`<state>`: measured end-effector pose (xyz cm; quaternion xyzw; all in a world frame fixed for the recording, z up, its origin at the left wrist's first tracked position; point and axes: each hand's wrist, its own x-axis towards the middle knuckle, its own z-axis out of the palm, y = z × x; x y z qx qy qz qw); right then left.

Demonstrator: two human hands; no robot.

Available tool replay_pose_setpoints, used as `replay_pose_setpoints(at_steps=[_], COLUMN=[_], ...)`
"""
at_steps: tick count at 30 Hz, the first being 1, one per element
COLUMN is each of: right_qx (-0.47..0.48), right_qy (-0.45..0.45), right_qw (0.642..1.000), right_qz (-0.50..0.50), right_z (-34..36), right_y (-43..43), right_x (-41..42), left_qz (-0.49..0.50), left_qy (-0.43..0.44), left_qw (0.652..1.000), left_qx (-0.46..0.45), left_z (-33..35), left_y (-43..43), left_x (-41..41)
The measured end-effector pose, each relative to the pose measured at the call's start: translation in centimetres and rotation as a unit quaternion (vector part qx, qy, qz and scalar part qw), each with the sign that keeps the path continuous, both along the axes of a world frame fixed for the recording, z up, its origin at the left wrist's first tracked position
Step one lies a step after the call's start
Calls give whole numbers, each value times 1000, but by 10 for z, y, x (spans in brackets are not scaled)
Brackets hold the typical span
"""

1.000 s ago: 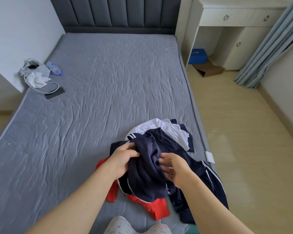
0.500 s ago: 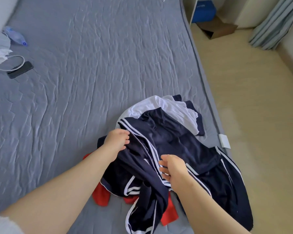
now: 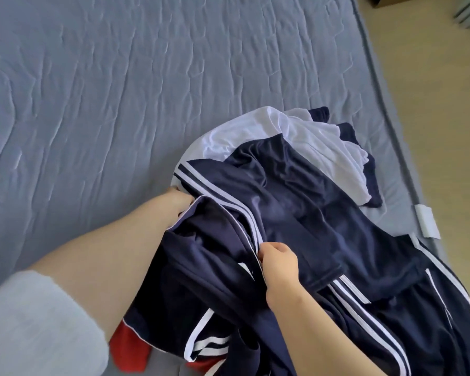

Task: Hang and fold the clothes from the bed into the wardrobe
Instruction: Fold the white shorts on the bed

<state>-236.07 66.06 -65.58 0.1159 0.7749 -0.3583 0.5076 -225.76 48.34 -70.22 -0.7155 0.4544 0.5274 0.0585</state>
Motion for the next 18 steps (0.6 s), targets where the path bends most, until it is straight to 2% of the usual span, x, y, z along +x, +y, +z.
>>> replay_pose_setpoints(at_steps=[2,6,9,11,14,18], right_qx=[-6,-20,-7,-22,-76,-199], right_qy=[-19,-51,-51,-48,-31,11], right_qw=[1000,998,999,999,996,980], right_qz=[-20,-16,0,-8,-20,28], right_z=[9,50,88,120,177,260], right_y=[3,15,26,33,36,38], right_x=[3,15,16,10,8,12], left_qz=[-34,-25,-90,-98,20,164], left_qy=[18,95,67,86,222,376], left_qw=[999,994,989,975,958,901], left_qx=[-1,39,-96,-179,-181,-144], left_z=[8,53,105,154,233,338], left_y=[8,31,39,48,66,94], left_x=[10,29,30,26,23,13])
